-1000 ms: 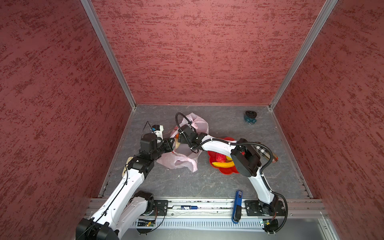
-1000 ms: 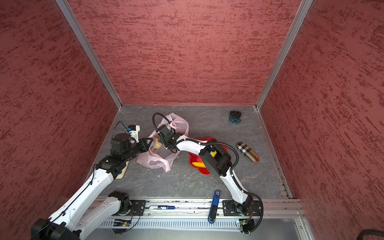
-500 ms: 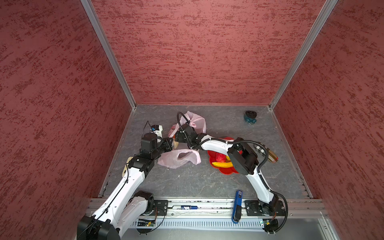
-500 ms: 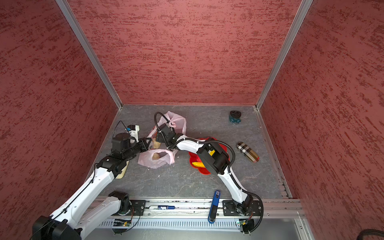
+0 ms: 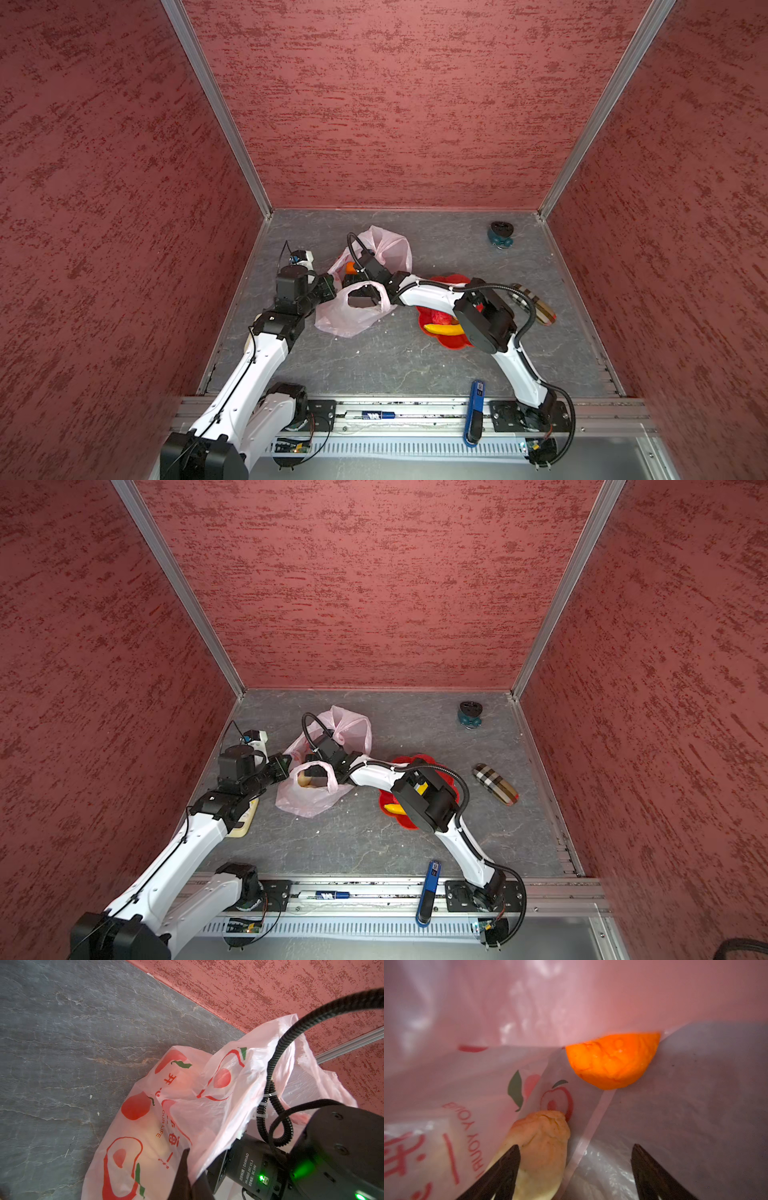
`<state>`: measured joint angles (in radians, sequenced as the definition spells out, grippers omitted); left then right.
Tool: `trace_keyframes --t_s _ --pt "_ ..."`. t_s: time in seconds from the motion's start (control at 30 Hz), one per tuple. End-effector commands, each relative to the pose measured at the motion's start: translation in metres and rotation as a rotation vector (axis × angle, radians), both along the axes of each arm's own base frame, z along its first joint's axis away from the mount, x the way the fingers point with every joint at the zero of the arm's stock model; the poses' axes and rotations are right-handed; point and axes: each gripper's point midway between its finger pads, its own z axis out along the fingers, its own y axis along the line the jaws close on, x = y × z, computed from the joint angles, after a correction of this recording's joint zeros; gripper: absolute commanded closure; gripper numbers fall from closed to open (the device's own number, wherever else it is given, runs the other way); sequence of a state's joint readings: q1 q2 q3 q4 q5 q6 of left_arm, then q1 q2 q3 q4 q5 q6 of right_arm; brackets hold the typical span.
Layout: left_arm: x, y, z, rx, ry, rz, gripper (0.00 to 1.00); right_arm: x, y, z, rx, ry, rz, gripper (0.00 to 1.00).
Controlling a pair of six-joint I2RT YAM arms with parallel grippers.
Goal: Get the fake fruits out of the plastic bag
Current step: 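Move the right gripper into the bag toward the beige pear-shaped fruit, then close the right gripper on the beige pear-shaped fruit in the bag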
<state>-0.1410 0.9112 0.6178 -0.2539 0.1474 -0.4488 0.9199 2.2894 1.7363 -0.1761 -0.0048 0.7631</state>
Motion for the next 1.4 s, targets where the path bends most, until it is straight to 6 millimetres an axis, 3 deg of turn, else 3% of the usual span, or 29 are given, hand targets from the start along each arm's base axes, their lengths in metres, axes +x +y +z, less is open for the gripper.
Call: trace_keyframes --t_s 0.0,0.57,0.7,0.87,1.03,1.37 --pt "-0.002 0.005 -0.012 0.0 0.027 0.02 1.0 -0.003 0.016 0.011 0.031 0.014 0.025 0.16" --pt "-0.001 0.024 -0.03 -0.041 0.067 0.093 1.0 -0.03 0.044 -0.014 -0.012 0.095 0.1 0.17" --pt "0.0 0.024 -0.033 -0.057 0.074 0.093 1.0 -0.028 0.045 -0.021 -0.017 0.103 0.093 0.26" --pt "-0.002 0.025 -0.037 -0.06 0.085 0.093 1.0 -0.025 0.045 -0.016 -0.014 0.084 0.089 0.53" --pt "-0.006 0.027 -0.042 -0.072 0.097 0.103 1.0 -0.026 0.05 0.01 0.015 0.03 0.136 0.77" --pt "-0.006 0.029 -0.037 -0.08 0.062 0.103 1.0 -0.036 0.032 0.072 0.036 -0.089 0.193 0.88"
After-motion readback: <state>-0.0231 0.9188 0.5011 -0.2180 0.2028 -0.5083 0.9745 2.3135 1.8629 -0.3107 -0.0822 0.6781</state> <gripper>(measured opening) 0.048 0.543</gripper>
